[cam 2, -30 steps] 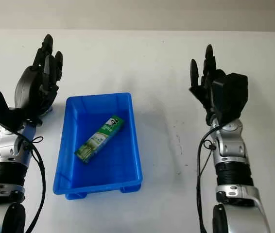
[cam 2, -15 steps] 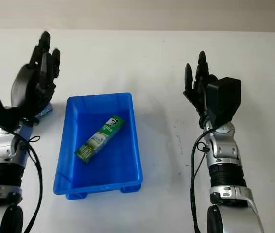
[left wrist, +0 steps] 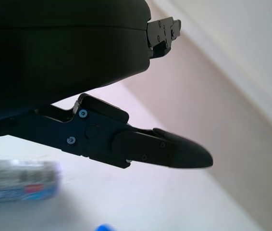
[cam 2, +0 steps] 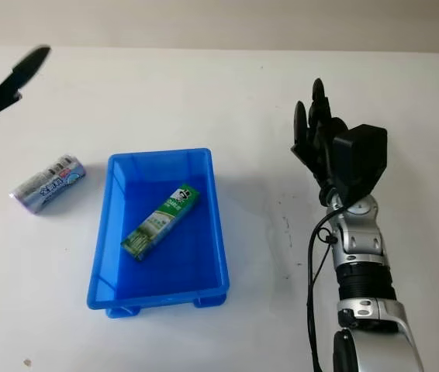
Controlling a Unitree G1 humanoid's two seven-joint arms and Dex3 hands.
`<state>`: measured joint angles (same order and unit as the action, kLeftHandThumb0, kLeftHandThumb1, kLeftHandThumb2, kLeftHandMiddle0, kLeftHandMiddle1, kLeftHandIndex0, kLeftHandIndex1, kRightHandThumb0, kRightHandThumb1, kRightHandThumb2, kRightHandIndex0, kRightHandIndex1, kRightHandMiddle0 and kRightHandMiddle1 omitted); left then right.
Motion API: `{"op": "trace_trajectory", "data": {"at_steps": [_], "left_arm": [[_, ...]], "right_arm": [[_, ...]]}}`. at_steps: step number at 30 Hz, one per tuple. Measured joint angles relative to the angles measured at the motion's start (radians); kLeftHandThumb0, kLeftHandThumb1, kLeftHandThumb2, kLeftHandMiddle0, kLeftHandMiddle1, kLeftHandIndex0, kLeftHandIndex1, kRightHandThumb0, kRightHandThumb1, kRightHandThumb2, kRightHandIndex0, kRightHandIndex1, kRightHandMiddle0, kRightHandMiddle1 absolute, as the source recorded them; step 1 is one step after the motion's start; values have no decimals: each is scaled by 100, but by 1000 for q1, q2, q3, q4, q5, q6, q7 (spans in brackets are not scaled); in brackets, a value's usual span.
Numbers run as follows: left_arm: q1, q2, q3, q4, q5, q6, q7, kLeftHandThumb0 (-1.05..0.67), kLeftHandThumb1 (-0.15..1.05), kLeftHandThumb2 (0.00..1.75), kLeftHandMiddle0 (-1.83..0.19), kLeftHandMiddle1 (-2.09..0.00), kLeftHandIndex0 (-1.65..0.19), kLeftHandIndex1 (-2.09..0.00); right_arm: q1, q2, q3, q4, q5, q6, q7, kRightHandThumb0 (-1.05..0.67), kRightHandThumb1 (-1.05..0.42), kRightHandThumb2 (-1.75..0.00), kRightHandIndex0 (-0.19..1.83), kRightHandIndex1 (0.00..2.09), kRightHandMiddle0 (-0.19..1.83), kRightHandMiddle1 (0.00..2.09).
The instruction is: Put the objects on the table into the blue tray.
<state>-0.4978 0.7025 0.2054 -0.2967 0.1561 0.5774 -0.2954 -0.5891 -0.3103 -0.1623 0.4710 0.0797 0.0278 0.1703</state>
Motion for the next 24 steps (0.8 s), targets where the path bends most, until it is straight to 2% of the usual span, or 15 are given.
{"op": "trace_trajectory", "data": {"at_steps": [5,8,9,15,18,24], "left_arm": [[35,62,-50,-28,72,71,-46,-85,102,6,19,-3,17,-3],[44,63,-77,-27,90,113,-52,-82,103,6,19,-1,19,0],[48,61,-88,-27,102,121,-47,-85,104,8,13,-4,19,0],[90,9,-264,-18,310,192,51,-94,105,21,10,-6,16,-3],[96,-25,-342,17,394,229,69,-90,105,18,16,-3,18,-2],[64,-74,-425,145,484,278,63,-86,105,17,18,-3,19,0]], "right_arm": [[0,0,0,0,0,6,-6,-73,-105,-72,-19,0,-19,0],[0,0,-1,0,1,6,-5,-72,-105,-73,-19,0,-19,0],[0,0,-1,0,1,6,-5,-71,-105,-73,-19,0,-19,0],[-1,0,-1,0,4,18,-6,-70,-105,-73,-19,0,-19,0],[-2,0,-1,0,6,17,1,-70,-105,-73,-19,0,-19,0],[-3,-3,-10,8,16,-4,18,-70,-105,-70,-19,0,-19,0]]}}
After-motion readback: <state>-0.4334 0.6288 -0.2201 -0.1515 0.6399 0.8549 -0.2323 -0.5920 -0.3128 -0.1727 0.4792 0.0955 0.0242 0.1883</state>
